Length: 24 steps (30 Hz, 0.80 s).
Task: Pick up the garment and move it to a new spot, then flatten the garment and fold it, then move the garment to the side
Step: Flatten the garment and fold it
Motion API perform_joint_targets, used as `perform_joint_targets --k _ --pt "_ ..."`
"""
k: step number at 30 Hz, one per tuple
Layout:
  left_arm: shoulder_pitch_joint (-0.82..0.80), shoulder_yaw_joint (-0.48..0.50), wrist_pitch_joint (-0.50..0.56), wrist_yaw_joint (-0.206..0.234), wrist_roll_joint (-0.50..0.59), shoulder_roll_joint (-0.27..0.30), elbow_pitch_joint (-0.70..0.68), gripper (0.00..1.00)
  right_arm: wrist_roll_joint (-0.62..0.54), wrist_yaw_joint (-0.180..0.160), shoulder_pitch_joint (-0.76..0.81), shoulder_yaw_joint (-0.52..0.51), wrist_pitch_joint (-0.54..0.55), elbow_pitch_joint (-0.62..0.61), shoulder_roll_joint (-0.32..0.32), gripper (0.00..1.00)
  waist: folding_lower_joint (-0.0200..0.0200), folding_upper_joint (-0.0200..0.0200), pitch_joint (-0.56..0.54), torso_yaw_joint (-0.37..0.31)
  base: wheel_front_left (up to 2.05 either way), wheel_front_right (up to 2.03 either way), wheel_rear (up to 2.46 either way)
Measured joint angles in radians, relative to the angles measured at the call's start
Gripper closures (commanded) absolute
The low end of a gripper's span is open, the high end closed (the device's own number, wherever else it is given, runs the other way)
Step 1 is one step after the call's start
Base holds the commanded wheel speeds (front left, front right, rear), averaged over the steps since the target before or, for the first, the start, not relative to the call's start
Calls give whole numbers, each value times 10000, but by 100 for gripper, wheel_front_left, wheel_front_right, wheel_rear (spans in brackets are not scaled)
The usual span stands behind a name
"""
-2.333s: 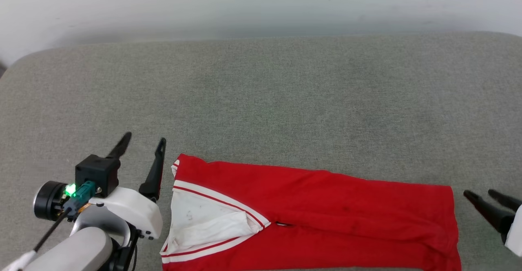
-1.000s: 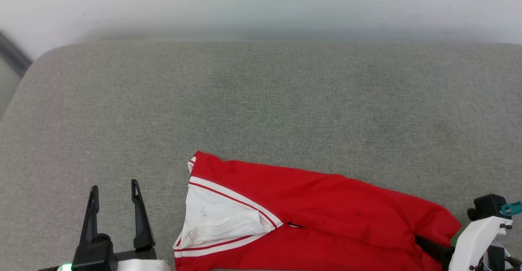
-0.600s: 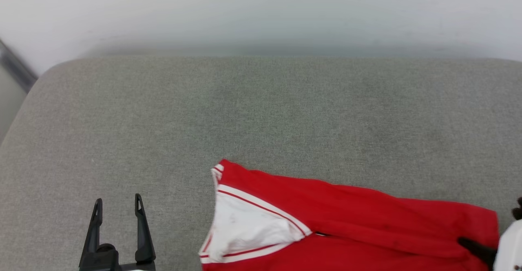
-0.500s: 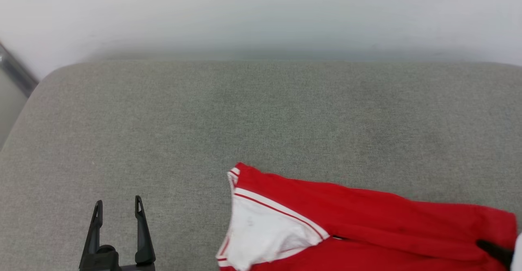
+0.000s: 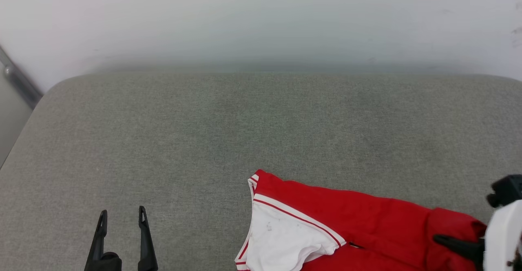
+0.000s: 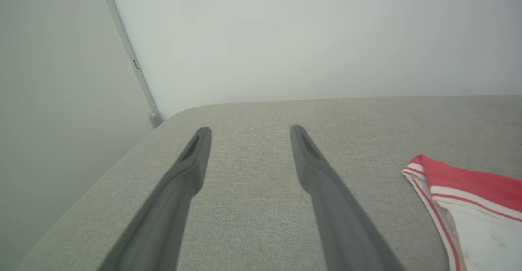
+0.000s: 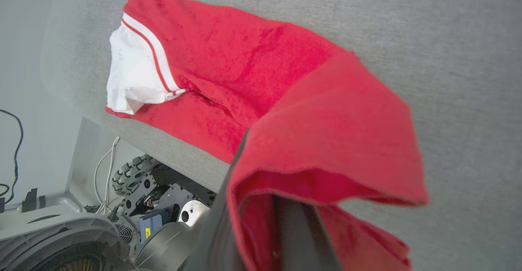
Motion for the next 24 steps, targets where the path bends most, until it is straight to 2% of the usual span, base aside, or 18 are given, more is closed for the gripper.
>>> perform_joint_targets --k 5,12,18,24 --pt "-8 -15 0 -100 21 -40 81 0 -136 0 -485 433 681 -1283 520 100 0 0 18 81 0 0 0" --pt "-199 -61 0 -180 77 -102 163 0 -1160 0 -2100 1678 1404 -1691 1626 100 0 0 280 234 0 0 0" --pt "-463 -94 0 -221 82 -167 176 0 -2084 0 -3800 3122 1555 -959 2698 100 0 0 725 349 0 0 0" --pt "-835 -138 0 -259 12 -253 222 0 -2907 0 -5417 4767 1473 644 3768 100 1 0 1288 401 0 0 0"
